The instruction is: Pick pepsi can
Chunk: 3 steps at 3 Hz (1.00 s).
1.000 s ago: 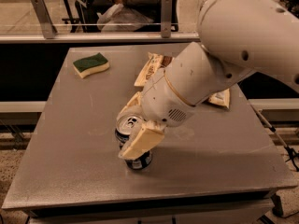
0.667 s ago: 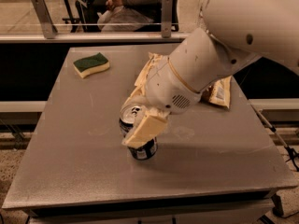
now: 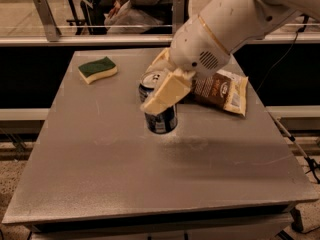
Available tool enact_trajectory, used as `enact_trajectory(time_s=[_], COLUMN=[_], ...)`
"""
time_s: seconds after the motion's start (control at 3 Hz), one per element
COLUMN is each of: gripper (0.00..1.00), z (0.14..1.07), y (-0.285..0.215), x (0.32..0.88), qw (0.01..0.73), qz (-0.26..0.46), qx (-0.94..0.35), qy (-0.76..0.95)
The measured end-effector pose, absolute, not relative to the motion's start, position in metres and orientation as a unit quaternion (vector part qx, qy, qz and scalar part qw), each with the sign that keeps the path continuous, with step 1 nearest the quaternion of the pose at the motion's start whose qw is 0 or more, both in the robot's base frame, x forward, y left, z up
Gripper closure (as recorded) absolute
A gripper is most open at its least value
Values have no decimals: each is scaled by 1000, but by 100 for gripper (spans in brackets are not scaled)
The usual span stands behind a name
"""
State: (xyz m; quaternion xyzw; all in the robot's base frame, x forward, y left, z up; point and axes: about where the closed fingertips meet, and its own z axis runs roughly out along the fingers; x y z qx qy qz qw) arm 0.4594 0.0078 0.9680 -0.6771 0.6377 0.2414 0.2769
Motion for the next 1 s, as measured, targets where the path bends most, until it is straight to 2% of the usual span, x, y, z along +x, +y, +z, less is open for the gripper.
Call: enact_trajectory(time_s=[0.67,1.0], gripper=[100,100], z=[1033,1033], y=[-11,-11], x=[490,490], qw=[330,330], qz=[247,247], qx=[-649,-649], qy=[639,639])
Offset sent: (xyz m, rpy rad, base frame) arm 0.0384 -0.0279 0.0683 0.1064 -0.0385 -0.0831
